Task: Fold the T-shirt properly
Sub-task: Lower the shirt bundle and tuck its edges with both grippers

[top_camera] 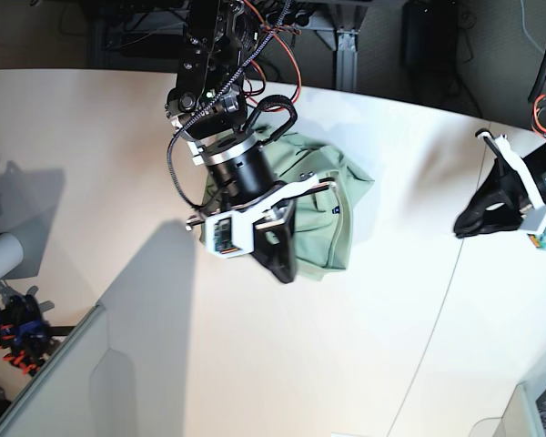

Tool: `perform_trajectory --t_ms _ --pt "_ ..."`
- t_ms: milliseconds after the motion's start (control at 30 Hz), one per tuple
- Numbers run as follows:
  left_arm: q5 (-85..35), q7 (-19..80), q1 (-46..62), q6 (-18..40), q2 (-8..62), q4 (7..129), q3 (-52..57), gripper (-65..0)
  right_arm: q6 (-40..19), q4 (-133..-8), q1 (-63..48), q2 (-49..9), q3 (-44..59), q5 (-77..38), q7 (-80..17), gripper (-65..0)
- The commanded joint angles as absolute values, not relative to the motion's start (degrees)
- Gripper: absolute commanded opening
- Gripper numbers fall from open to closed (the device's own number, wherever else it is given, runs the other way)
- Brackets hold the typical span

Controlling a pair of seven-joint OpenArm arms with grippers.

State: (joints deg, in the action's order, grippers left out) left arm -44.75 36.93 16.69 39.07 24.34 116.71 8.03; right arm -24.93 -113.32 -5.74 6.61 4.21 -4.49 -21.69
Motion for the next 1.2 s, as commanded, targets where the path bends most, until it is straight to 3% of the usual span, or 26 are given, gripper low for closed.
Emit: perform_trajectory --t_ms 0,167,300,533,667,1167 --pt "-44.38 35.46 15.9 40.0 24.45 117.8 5.06 -62.8 -25.23 -113.75 -3.84 5.98 6.02 -4.89 -19.94 -65.0" --pt "-27.46 29.93 13.13 40.0 20.95 117.73 -13.63 -65.0 -25.1 -106.13 2.22 1.56 14.57 -5.17 -19.86 -65.0" --pt "-16.6 26.89 10.44 40.0 17.74 115.18 -20.93 -65.0 -25.1 -96.33 7.07 -1.06 16.27 -5.56 -18.61 -65.0" --pt "-15.42 23.57 5.26 40.0 14.26 101.75 -21.74 -65.0 -25.12 -80.64 14.0 -5.1 15.88 -5.54 -16.23 -65.0" --pt "-15.75 22.7 4.8 40.0 14.31 100.03 -21.74 -65.0 -25.12 -74.41 16.62 -6.85 14.41 -5.39 -16.08 -65.0" --pt "-13.43 20.73 4.75 40.0 17.39 92.14 -16.47 -65.0 -25.12 -70.78 15.44 -10.52 4.25 -3.42 -16.95 -65.0"
